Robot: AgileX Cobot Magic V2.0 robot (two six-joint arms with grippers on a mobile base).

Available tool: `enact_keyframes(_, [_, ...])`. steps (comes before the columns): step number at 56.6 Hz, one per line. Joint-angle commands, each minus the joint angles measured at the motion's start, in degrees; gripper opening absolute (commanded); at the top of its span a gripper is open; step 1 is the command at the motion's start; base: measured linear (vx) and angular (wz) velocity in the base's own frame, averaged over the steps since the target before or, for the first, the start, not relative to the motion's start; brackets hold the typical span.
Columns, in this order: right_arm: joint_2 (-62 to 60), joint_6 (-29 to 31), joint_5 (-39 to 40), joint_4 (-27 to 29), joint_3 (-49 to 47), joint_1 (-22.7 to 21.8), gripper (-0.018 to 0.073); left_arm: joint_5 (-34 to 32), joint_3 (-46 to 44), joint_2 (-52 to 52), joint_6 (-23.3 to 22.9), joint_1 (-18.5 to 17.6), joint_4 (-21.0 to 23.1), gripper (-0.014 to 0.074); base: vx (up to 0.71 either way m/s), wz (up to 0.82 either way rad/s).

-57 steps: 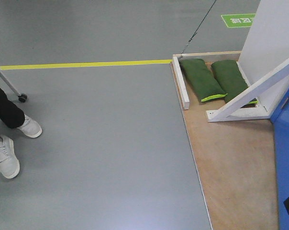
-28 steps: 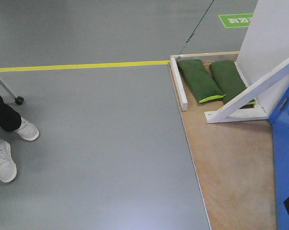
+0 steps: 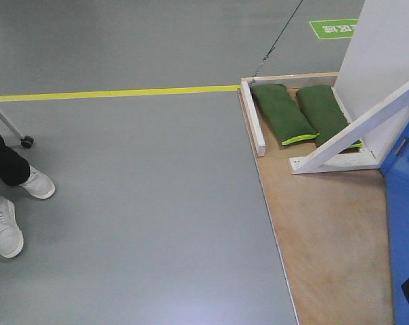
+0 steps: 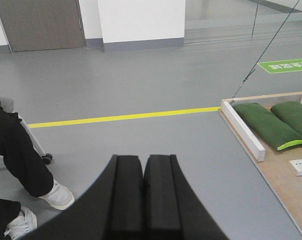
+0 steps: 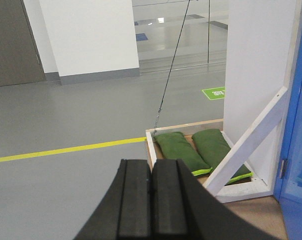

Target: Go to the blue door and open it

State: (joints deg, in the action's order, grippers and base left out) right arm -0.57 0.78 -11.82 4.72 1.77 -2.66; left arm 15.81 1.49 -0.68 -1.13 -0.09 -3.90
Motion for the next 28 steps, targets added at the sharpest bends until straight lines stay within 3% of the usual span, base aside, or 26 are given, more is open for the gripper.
enact_keyframes(1, [-0.8,0.6,4.8,-0.1,-0.1,-0.3,0.0012,-4.8,-1.5,-0.7,-0.4,-0.4,0.2,0.0073,0.0,0.0])
enact_keyframes(13, [7.2,0.6,-5.7,-0.1,-11.8,-0.3,0.0012,-4.8,-1.5,-0.7,-0.4,-0.4,0.2,0.0073,0.0,0.0])
enact_keyframes(28, [24.9,0.6,-24.6,-0.1,-42.3,-0.3,0.0012,-4.8,-1.5,-0.7,-0.4,-0.4,0.2,0.0073,0.0,0.0])
